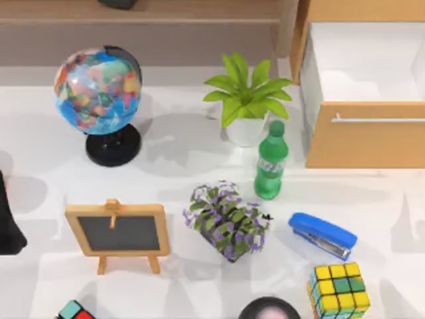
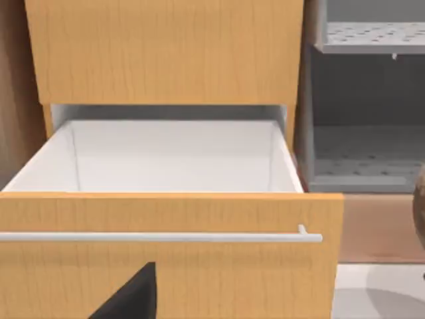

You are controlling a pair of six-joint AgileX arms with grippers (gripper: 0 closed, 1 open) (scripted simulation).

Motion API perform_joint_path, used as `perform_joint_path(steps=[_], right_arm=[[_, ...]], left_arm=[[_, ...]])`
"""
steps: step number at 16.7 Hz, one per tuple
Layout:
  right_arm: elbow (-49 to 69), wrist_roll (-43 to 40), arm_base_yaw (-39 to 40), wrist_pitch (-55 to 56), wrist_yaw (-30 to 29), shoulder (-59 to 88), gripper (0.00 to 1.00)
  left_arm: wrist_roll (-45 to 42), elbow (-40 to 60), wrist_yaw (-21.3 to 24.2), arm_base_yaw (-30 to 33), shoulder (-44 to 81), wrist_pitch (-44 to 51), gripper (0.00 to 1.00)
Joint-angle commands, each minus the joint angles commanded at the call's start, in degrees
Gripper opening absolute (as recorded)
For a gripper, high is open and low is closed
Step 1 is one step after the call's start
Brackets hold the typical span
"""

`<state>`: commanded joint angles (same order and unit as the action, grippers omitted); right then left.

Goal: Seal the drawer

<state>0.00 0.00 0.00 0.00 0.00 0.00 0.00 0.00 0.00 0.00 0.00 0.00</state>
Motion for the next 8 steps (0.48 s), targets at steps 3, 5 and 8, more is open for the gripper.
perform_joint_path(steps=[3, 5, 8], right_arm=[[0.73, 0.0, -0.64, 0.52, 0.68, 0.78, 1.0], [3.28, 0.01, -3.12, 2.27, 3.2, 4.0, 1.0], [8.88, 0.13, -9.12, 5.98, 9.08, 12.92, 1.0]], left_arm=[[0.0, 0.0, 0.0, 0.0, 0.0, 0.0, 1.0], [0.0, 0.0, 0.0, 0.0, 0.0, 0.0, 1.0], [0.0, 0.0, 0.0, 0.0, 0.0, 0.0, 1.0]])
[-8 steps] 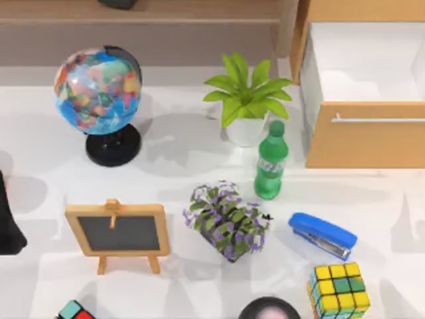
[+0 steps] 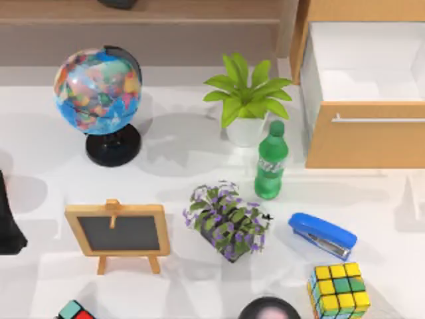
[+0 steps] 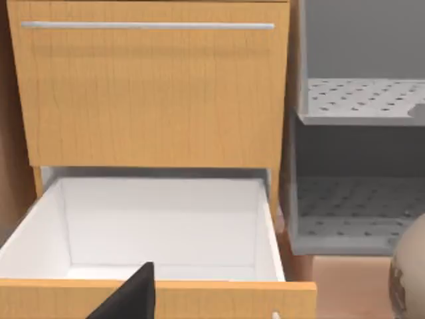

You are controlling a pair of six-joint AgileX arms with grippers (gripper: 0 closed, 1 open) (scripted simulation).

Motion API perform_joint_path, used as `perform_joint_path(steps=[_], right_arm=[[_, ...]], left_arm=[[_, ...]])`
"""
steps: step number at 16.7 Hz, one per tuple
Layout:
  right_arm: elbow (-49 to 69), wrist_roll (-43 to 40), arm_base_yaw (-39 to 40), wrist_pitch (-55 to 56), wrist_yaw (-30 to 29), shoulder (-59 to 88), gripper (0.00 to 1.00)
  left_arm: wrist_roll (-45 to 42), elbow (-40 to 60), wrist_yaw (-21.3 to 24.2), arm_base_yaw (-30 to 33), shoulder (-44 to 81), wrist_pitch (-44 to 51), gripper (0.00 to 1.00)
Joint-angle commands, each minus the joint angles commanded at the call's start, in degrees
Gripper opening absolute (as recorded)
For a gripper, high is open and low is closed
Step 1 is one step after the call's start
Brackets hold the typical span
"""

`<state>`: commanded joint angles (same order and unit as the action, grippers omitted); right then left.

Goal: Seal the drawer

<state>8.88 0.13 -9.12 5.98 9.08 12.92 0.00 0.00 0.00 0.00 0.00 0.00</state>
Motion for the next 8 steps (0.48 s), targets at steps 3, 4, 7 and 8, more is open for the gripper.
perform_joint_path(steps=[3, 4, 7, 8], right_arm=[[6.58, 0.3, -7.51, 4.23, 7.22, 11.53, 1.0], [8.83, 0.41, -10.05, 5.67, 9.69, 15.49, 1.0], [15.06, 0.65, -16.93, 9.73, 16.49, 26.35, 1.0], [16.84, 0.7, -18.83, 10.89, 18.4, 29.39, 1.0]], left_arm=[[0.0, 0.0, 0.0, 0.0, 0.0, 0.0, 1.0], [0.0, 0.0, 0.0, 0.0, 0.0, 0.0, 1.0], [0.0, 0.0, 0.0, 0.0, 0.0, 0.0, 1.0], [0.0, 0.0, 0.0, 0.0, 0.0, 0.0, 1.0]])
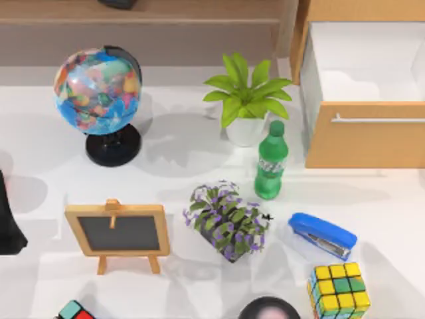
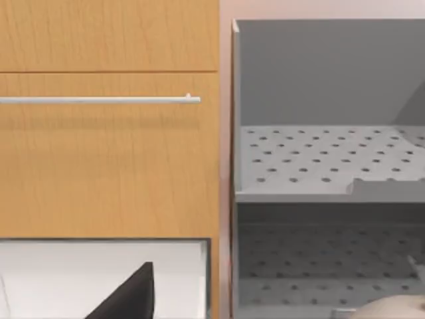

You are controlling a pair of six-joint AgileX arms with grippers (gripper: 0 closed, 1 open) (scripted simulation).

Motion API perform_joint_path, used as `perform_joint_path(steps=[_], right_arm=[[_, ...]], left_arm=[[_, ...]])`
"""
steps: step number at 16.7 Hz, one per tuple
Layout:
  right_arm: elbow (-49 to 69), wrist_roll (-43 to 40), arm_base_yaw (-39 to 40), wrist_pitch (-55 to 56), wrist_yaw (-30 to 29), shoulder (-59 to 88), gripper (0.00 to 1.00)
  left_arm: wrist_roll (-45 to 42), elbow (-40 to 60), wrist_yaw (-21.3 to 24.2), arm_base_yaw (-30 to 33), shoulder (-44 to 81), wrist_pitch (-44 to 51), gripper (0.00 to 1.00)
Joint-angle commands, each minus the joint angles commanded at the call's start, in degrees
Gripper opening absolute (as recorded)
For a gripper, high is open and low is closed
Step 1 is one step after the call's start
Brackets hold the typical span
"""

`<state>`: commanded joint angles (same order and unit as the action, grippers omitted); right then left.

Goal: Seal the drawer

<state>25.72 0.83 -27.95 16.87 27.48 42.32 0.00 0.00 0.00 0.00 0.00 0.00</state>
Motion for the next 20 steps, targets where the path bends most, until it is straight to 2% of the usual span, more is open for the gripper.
perform_joint_path(steps=[4, 12, 16, 20], right_arm=[[4.4, 0.01, -4.55, 2.92, 4.69, 7.18, 1.0], [3.86, -1.67, -3.24, 4.67, 3.97, 8.12, 1.0], [0.39, -11.18, 3.78, 13.77, -1.1, 13.78, 1.0], [-5.17, -26.43, 14.2, 27.7, -9.81, 24.13, 1.0]], left_arm=[[0.0, 0.0, 0.0, 0.0, 0.0, 0.0, 1.0], [0.0, 0.0, 0.0, 0.0, 0.0, 0.0, 1.0], [0.0, 0.0, 0.0, 0.0, 0.0, 0.0, 1.0], [0.0, 0.0, 0.0, 0.0, 0.0, 0.0, 1.0]])
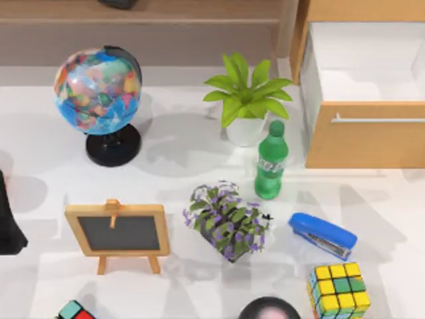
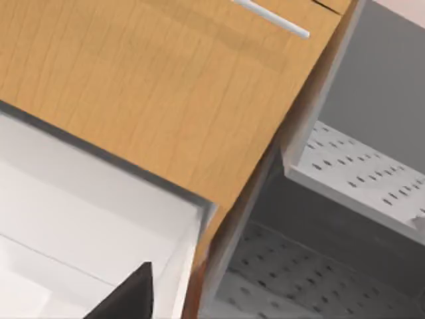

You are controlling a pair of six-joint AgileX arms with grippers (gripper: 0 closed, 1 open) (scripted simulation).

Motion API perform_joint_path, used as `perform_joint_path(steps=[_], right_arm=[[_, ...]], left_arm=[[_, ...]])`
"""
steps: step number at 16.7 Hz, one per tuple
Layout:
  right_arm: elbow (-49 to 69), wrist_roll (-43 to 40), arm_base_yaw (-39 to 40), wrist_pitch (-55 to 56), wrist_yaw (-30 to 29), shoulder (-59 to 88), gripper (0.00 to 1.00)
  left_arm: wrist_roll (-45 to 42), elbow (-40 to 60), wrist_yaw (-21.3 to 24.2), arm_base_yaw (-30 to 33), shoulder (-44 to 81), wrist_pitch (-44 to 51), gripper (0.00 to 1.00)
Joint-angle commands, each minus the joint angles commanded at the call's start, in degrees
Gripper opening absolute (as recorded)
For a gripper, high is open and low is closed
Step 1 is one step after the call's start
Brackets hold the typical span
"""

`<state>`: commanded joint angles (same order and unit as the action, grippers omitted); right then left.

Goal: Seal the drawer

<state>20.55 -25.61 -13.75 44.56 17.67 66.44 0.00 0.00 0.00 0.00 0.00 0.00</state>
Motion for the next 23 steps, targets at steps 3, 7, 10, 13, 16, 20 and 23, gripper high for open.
perform_joint_path(steps=[3, 7, 10, 13, 16, 20, 23], right_arm=[[-4.19, -13.51, 8.51, 12.02, -8.01, 9.63, 1.0], [-7.81, -31.99, 19.01, 28.37, -19.38, 23.29, 1.0], [-8.71, -44.66, 25.41, 39.6, -27.43, 32.82, 1.0], [-8.69, -55.01, 30.16, 48.7, -34.03, 40.58, 1.0], [-8.37, -61.74, 32.95, 54.57, -38.28, 45.58, 1.0], [-8.23, -63.49, 33.61, 56.11, -39.37, 46.87, 1.0], [-8.19, -63.42, 33.33, 55.87, -39.19, 46.96, 1.0]], left_arm=[[0.0, 0.0, 0.0, 0.0, 0.0, 0.0, 1.0], [0.0, 0.0, 0.0, 0.0, 0.0, 0.0, 1.0], [0.0, 0.0, 0.0, 0.0, 0.0, 0.0, 1.0], [0.0, 0.0, 0.0, 0.0, 0.0, 0.0, 1.0], [0.0, 0.0, 0.0, 0.0, 0.0, 0.0, 1.0], [0.0, 0.0, 0.0, 0.0, 0.0, 0.0, 1.0], [0.0, 0.0, 0.0, 0.0, 0.0, 0.0, 1.0]])
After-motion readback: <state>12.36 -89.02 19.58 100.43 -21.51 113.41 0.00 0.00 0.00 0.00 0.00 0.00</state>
